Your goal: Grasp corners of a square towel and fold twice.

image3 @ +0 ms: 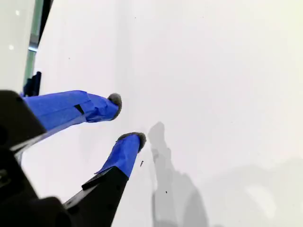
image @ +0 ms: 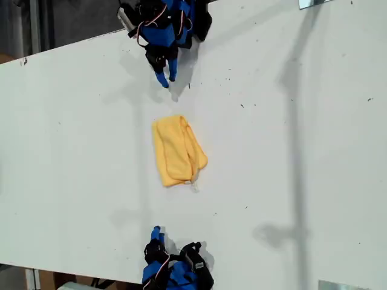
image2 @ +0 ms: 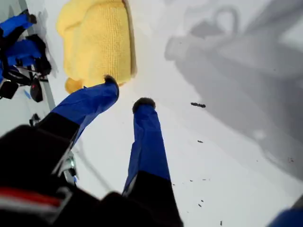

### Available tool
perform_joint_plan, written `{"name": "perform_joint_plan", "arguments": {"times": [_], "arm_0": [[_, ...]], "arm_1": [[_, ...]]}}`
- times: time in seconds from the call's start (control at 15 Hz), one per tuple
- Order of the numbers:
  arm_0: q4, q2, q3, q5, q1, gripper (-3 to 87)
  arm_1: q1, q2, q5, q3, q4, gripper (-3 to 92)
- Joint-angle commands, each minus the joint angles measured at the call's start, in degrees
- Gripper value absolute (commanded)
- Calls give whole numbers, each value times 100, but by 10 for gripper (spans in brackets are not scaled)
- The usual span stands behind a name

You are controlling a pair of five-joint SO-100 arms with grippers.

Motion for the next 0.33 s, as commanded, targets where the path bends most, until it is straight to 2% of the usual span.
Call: {"name": "perform_joint_plan", "arguments": {"times": [0.0, 0.07, 0.2, 0.27], "arm_0": [[-70, 26, 9, 35, 18, 104], [-70, 26, 9, 35, 18, 104], [-70, 26, 9, 35, 9, 104], [-70, 26, 9, 35, 9, 104]], "arm_1": [[88, -53, 70, -272, 88, 122], [308, -53, -9, -316, 299, 123], [721, -53, -1644, -308, 501, 123], [888, -53, -2760, -308, 624, 124]]}}
